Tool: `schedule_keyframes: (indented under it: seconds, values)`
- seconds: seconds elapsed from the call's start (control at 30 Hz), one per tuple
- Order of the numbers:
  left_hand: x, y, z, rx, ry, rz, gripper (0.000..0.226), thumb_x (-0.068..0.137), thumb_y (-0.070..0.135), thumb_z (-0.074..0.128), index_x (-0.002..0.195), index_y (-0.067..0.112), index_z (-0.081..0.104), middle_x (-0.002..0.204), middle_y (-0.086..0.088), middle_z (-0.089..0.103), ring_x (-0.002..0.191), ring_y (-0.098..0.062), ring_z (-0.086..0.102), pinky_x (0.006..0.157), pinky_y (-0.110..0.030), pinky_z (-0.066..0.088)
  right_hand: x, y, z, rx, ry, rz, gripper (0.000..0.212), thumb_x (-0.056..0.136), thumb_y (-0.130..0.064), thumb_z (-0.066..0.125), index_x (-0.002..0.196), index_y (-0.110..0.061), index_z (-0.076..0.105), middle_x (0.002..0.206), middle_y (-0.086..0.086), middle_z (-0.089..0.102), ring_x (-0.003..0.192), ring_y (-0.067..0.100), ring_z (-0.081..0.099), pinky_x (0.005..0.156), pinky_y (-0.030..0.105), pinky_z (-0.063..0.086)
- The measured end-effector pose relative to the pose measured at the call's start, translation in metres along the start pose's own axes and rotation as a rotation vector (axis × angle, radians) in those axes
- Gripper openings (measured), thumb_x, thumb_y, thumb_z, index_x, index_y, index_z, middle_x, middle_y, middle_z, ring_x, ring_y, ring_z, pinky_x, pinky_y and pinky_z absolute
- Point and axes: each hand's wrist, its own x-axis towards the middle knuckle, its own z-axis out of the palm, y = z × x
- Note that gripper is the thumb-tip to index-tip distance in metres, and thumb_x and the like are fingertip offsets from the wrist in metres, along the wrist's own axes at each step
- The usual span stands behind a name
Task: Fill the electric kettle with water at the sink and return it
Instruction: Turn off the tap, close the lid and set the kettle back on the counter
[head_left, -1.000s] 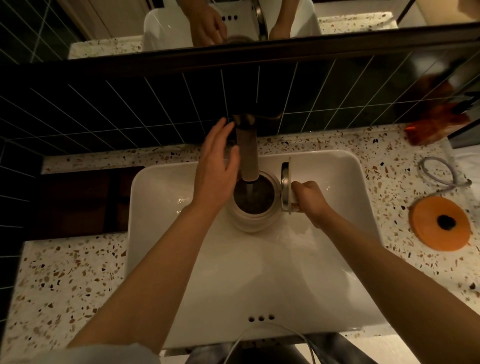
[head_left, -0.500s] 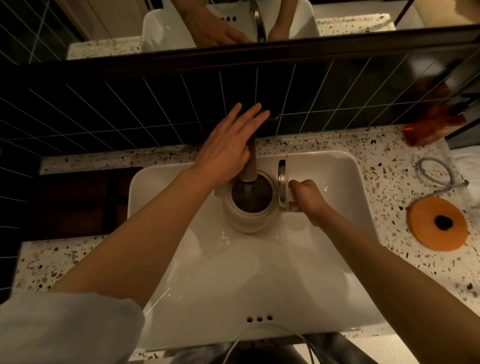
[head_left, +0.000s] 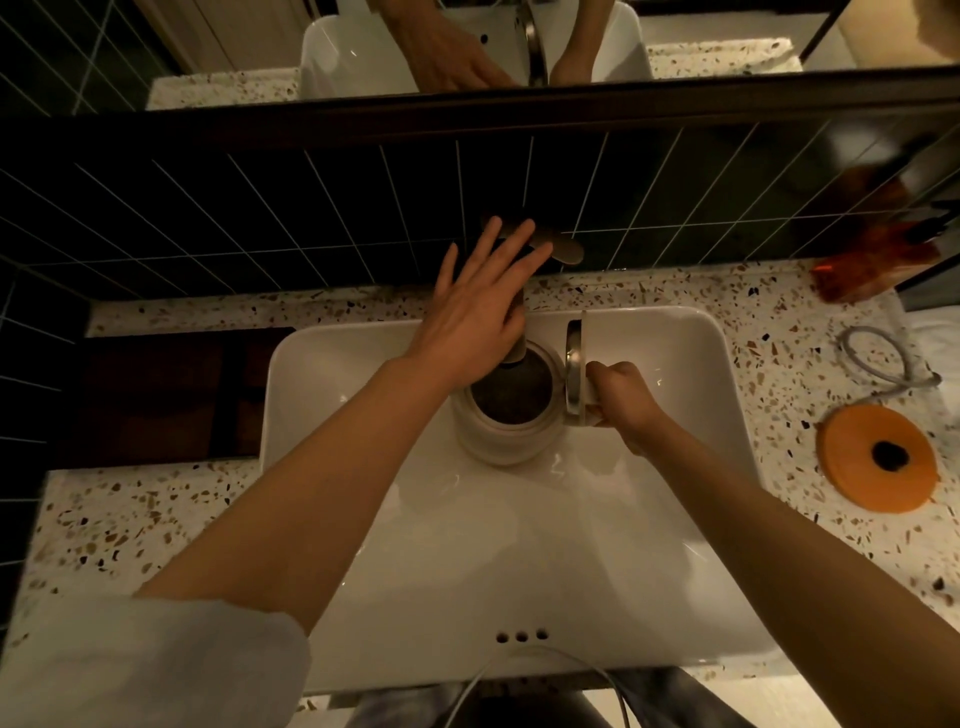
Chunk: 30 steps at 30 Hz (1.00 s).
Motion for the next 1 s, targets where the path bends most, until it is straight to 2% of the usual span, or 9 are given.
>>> schedule_keyframes:
  seconds: [0.13,0.23,0.4,0.5,0.6,0.67,0.77,0.9,1.0]
  values:
    - [-0.027,-0.012,0.009,-0.526,0.311,-0.361,0.059,0.093,0.003,0.049,0.148,0.018,0.038,0.158,-0.003,0.033,0.147,-0.017,0.023,0.120,-0.033,0.020,-0.002,0.000,0.000,0.013,0.004,0.005,0.028,0.080,-0.024,0.046,0.067,-0.002,0.056,0.066,0.019,0.051,0.067,0.031,0.053,0.066,0.040,0.045]
    - [-0.051,-0.019,0.019,-0.805,0.516,-0.756,0.040,0.095,0.003,0.049,0.135,0.010,0.054,0.139,-0.007,0.056,0.129,-0.017,0.050,0.106,-0.022,0.038,-0.002,0.001,0.000,0.026,0.006,0.014,0.027,0.081,-0.024,0.046,0.067,-0.003,0.056,0.064,0.017,0.051,0.066,0.030,0.053,0.067,0.039,0.047]
    - [-0.088,-0.011,0.047,-1.232,0.336,-1.199,0.024,0.100,0.029,0.042,0.104,0.022,0.065,0.124,-0.001,0.063,0.122,-0.015,0.054,0.106,-0.033,0.038,-0.005,0.002,0.001,0.019,0.020,0.016,0.033,0.065,-0.035,0.048,0.070,-0.004,0.057,0.067,0.019,0.047,0.067,0.030,0.048,0.066,0.042,0.042]
    - [-0.094,0.004,0.056,-1.511,0.367,-1.217,0.042,0.102,0.039,0.040,0.121,0.010,0.063,0.123,-0.004,0.066,0.117,-0.015,0.057,0.108,-0.035,0.038,-0.009,0.003,0.004,0.023,0.015,-0.001,0.032,0.063,-0.037,0.048,0.071,-0.007,0.055,0.069,0.017,0.044,0.066,0.030,0.044,0.065,0.041,0.039]
    - [-0.091,0.016,0.058,-1.554,0.448,-1.223,0.031,0.101,0.037,0.044,0.093,0.016,0.065,0.085,-0.001,0.067,0.085,-0.014,0.060,0.078,-0.026,0.047,-0.008,0.015,0.005,0.035,0.000,0.001,0.041,0.059,-0.043,0.051,0.068,-0.003,0.056,0.070,0.016,0.046,0.068,0.030,0.047,0.067,0.051,0.048]
    - [-0.092,0.019,0.059,-1.540,0.460,-1.223,0.028,0.100,0.036,0.046,0.086,0.019,0.063,0.076,0.003,0.063,0.076,-0.012,0.058,0.070,-0.024,0.044,-0.015,0.018,0.007,0.063,0.001,0.004,0.049,0.068,-0.038,0.052,0.066,0.011,0.050,0.071,0.018,0.048,0.069,0.032,0.050,0.075,0.060,0.056]
    - [-0.101,0.022,0.057,-1.527,0.428,-1.207,0.024,0.098,0.033,0.050,0.083,0.021,0.064,0.070,0.008,0.065,0.073,-0.007,0.060,0.070,-0.023,0.045,-0.035,0.017,0.008,0.107,0.013,-0.005,0.032,0.088,-0.016,0.048,0.062,0.003,0.050,0.070,0.018,0.045,0.066,0.029,0.050,0.057,0.031,0.057]
    - [-0.117,0.030,0.051,-1.527,0.411,-1.213,0.027,0.094,0.032,0.058,0.111,0.015,0.070,0.099,0.006,0.072,0.099,-0.008,0.063,0.091,-0.025,0.046,-0.062,0.029,0.010,0.163,0.001,-0.030,0.050,0.094,-0.007,0.044,0.045,-0.012,0.055,0.049,0.006,0.049,0.047,0.011,0.056,0.054,0.021,0.049]
    - [-0.133,0.038,0.045,-1.493,0.397,-1.191,0.031,0.091,0.030,0.062,0.118,0.017,0.070,0.111,0.003,0.073,0.107,-0.010,0.063,0.097,-0.028,0.044,-0.084,0.036,0.010,0.201,-0.011,-0.041,0.054,0.095,-0.009,0.045,0.042,-0.017,0.057,0.052,0.009,0.050,0.051,0.014,0.056,0.056,0.022,0.048]
